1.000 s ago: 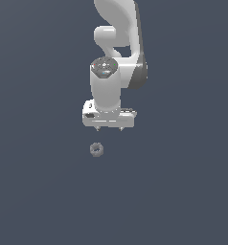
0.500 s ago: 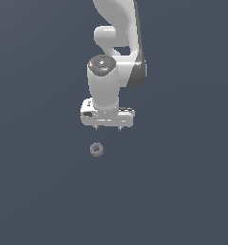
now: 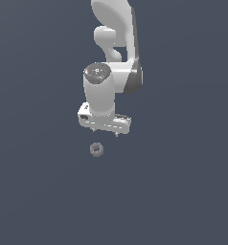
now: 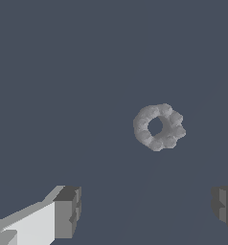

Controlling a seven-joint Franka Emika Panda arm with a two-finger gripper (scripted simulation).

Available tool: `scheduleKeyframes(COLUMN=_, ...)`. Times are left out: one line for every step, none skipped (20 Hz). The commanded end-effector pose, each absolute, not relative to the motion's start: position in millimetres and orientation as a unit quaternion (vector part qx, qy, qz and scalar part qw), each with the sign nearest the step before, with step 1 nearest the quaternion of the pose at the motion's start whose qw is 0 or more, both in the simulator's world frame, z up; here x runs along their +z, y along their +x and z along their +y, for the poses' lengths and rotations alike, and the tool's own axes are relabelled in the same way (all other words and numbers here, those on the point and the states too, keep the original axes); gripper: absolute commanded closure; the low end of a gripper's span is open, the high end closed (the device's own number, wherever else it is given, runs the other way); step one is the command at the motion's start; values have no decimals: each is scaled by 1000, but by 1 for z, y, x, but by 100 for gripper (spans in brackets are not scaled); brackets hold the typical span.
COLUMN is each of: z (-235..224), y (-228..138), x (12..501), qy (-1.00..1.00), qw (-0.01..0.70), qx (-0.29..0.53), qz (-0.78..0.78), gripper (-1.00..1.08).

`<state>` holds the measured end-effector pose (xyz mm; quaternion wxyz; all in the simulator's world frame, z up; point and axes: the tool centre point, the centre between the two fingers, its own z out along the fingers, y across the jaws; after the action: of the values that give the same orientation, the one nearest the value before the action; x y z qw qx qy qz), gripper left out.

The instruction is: Pick up the object and move it to a goal position.

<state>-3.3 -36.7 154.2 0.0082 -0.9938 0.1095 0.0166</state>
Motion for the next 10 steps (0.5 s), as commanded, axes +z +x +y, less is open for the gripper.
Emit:
scheduleKeyframes(z=-42, y=0, x=147, qy=-990, qw=8, qx=15, qz=141, gripper=-92)
scheduleKeyframes(z=-44, y=2, x=144, qy=-988, qw=8, qx=15, qz=155, gripper=-92)
scheduleKeyframes(z=-47, y=3, x=141, qy=-985, qw=7, qx=14, qz=170, gripper=-92)
scheduleKeyframes(z=-50, y=5, x=137, qy=-982, qw=7, qx=13, qz=186, gripper=-92)
scheduleKeyframes(z=-52, y=7, x=133, qy=-979, qw=7, qx=12, qz=202, gripper=-92)
scheduleKeyframes(z=-55, y=8, x=130, qy=-976, qw=6, qx=11, qz=218, gripper=-92)
scheduleKeyframes(z=-58, y=10, x=126, qy=-972, qw=6, qx=10, qz=234, gripper=-92)
scheduleKeyframes(z=-61, y=11, x=122, qy=-968, qw=6, qx=10, qz=249, gripper=-92)
scheduleKeyframes(z=-64, y=13, x=119, qy=-965, qw=5, qx=9, qz=263, gripper=-92)
scheduleKeyframes(z=-66, y=14, x=116, qy=-961, qw=5, qx=8, qz=277, gripper=-92)
